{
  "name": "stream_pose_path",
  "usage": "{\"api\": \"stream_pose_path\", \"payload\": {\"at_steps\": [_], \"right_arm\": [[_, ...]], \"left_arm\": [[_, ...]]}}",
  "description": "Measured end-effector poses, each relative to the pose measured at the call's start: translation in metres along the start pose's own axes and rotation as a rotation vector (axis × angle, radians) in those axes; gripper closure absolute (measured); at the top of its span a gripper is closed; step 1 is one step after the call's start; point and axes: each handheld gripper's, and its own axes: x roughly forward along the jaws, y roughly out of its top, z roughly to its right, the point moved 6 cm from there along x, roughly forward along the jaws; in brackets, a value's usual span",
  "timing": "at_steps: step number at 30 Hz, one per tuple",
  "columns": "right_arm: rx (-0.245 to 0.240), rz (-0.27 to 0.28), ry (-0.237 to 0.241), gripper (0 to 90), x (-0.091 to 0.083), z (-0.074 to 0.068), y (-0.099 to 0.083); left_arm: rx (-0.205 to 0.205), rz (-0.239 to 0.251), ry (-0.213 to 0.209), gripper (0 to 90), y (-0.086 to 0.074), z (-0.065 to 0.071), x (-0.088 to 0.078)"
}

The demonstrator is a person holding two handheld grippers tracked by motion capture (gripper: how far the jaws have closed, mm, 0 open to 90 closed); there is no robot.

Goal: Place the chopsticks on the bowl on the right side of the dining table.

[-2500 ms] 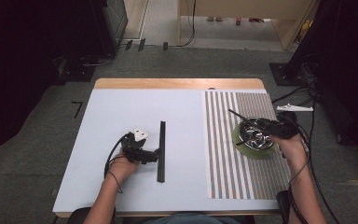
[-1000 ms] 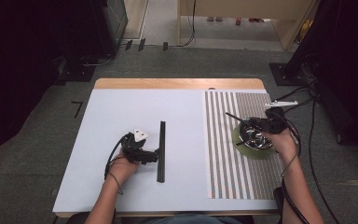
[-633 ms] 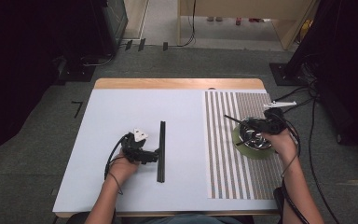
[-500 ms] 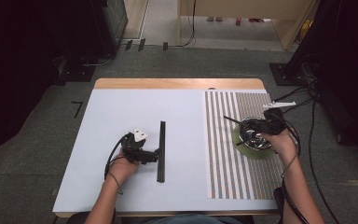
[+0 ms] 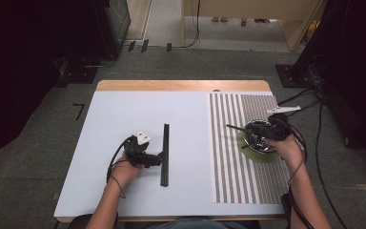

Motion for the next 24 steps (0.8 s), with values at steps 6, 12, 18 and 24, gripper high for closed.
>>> {"api": "stream_pose_path", "payload": {"at_steps": [6, 12, 18, 24], "right_arm": [[0.005, 0.020, -0.008, 90.0, -0.005, 0.000, -0.001], [0.026, 0.049, -0.013, 90.0, -0.015, 0.004, -0.003], [0.034, 0.052, -0.011, 90.0, -0.024, 0.002, -0.009], [0.042, 0.046, -0.016, 90.0, -0.029, 0.003, -0.017]], "left_arm": [[-0.001, 0.001, -0.001, 0.0, 0.000, 0.000, 0.000], [-0.001, -0.002, -0.002, 0.0, 0.000, 0.000, 0.000], [0.001, -0.004, -0.004, 0.0, 0.000, 0.000, 0.000], [0.001, -0.006, -0.002, 0.0, 0.000, 0.000, 0.000]]}}
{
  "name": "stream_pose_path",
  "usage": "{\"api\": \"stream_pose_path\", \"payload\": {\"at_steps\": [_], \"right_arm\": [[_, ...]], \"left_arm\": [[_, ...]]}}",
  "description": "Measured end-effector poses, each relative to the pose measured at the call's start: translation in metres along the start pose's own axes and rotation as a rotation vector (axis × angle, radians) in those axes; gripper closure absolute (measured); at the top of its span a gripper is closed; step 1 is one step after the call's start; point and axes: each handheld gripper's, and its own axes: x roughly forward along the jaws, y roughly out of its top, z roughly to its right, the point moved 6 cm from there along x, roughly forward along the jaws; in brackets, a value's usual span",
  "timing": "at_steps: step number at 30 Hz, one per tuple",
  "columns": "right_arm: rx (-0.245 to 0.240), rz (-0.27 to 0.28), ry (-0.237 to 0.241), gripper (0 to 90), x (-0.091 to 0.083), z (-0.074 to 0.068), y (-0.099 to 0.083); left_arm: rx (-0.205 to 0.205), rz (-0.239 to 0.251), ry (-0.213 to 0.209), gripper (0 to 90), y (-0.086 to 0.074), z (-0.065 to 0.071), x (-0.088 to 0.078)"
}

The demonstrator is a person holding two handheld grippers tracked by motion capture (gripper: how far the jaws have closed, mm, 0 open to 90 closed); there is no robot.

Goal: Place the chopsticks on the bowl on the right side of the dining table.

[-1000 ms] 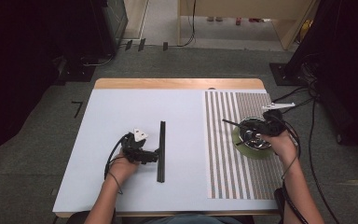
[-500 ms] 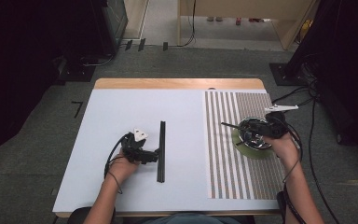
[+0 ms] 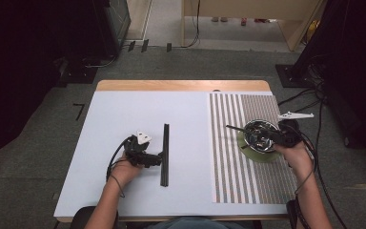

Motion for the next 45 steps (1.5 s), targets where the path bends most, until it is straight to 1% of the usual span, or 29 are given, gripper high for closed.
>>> {"api": "stream_pose_path", "payload": {"at_steps": [11, 18, 27, 30, 37, 45], "right_arm": [[0.015, -0.010, 0.005, 90.0, -0.009, 0.004, -0.010], [0.009, -0.030, 0.006, 90.0, -0.011, 0.007, -0.014], [0.022, -0.047, 0.007, 90.0, -0.011, 0.012, -0.018], [0.033, -0.054, 0.005, 90.0, -0.011, 0.014, -0.020], [0.055, -0.046, -0.008, 90.0, -0.013, 0.020, -0.020], [0.062, -0.035, -0.031, 90.0, -0.011, 0.025, -0.018]], "left_arm": [[0.001, -0.005, 0.000, 0.0, 0.000, 0.000, 0.000], [0.001, -0.005, 0.000, 0.0, 0.000, 0.000, 0.000], [0.001, -0.006, 0.000, 0.0, 0.000, 0.000, 0.000], [0.001, -0.006, 0.000, 0.0, 0.000, 0.000, 0.000], [0.002, -0.007, 0.000, 0.0, 0.000, 0.000, 0.000], [0.003, -0.008, -0.002, 0.0, 0.000, 0.000, 0.000]]}}
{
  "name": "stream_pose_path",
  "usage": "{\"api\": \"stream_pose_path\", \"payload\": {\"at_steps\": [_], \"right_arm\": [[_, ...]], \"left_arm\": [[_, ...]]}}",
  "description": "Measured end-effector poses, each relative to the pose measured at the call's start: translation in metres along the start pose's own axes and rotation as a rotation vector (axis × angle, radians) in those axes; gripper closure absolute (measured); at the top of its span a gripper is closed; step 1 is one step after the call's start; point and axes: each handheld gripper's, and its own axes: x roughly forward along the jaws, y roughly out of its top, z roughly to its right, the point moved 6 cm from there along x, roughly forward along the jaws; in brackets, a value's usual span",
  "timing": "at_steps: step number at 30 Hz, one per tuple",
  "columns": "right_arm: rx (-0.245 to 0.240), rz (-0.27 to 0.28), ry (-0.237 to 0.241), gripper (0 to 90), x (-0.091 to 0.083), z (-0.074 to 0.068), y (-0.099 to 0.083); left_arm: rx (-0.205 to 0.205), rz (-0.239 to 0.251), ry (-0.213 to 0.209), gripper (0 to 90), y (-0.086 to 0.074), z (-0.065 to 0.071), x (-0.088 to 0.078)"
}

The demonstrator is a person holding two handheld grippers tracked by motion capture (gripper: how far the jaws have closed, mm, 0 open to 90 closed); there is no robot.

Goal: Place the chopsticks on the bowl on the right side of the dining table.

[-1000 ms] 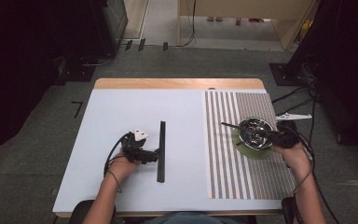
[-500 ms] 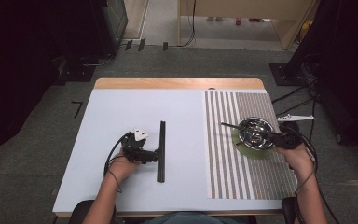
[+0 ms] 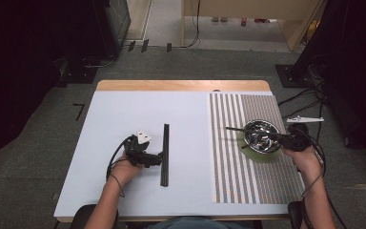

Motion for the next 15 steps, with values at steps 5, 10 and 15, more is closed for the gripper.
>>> {"api": "stream_pose_path", "payload": {"at_steps": [5, 10, 15], "right_arm": [[0.003, 0.008, -0.008, 90.0, 0.0006, 0.0027, 0.0011], [0.006, 0.013, -0.013, 90.0, 0.0027, 0.0045, 0.0031], [0.008, 0.015, -0.014, 90.0, 0.0052, 0.0066, 0.0049]], "left_arm": [[-0.001, 0.000, -0.001, 0.0, 0.0002, 0.0001, 0.0002], [-0.001, 0.005, 0.000, 0.0, -0.0002, 0.0001, 0.0000], [0.000, 0.005, 0.000, 0.0, -0.0001, 0.0001, 0.0001]]}}
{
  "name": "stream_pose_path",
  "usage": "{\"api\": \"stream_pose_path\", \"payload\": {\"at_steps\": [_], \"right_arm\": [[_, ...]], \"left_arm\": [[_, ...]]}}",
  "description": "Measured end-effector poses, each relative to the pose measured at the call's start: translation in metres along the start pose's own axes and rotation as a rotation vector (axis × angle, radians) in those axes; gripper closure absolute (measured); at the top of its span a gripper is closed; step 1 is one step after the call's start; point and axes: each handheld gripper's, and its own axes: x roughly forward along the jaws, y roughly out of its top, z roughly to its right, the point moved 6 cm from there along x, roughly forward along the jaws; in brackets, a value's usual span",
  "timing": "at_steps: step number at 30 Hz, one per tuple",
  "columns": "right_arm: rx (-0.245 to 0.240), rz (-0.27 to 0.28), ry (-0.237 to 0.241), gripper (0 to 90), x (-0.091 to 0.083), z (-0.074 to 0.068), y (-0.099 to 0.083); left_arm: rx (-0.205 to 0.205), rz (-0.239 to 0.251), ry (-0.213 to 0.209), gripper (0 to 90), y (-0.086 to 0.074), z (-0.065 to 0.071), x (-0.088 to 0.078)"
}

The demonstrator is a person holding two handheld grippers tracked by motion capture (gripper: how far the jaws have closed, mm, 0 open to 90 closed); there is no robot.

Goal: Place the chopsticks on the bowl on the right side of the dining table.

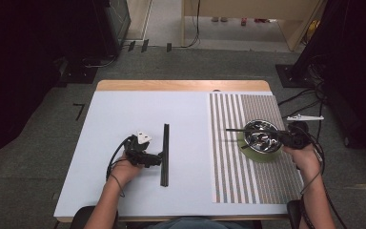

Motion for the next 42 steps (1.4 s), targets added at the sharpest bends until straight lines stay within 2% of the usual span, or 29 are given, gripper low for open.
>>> {"api": "stream_pose_path", "payload": {"at_steps": [29, 35, 39, 42], "right_arm": [[0.003, 0.005, -0.001, 90.0, 0.007, 0.001, 0.006], [-0.004, 0.024, 0.011, 89.7, 0.002, -0.002, 0.009], [-0.008, 0.045, 0.017, 84.1, -0.001, -0.005, 0.012], [-0.010, 0.062, 0.024, 73.2, -0.003, -0.008, 0.015]], "left_arm": [[0.001, 0.002, -0.002, 0.0, 0.000, 0.000, 0.000], [0.002, 0.002, -0.002, 0.0, 0.000, 0.000, 0.000], [0.002, 0.002, -0.002, 0.0, 0.000, 0.000, 0.000], [0.001, 0.002, -0.002, 0.0, 0.000, 0.000, 0.000]]}}
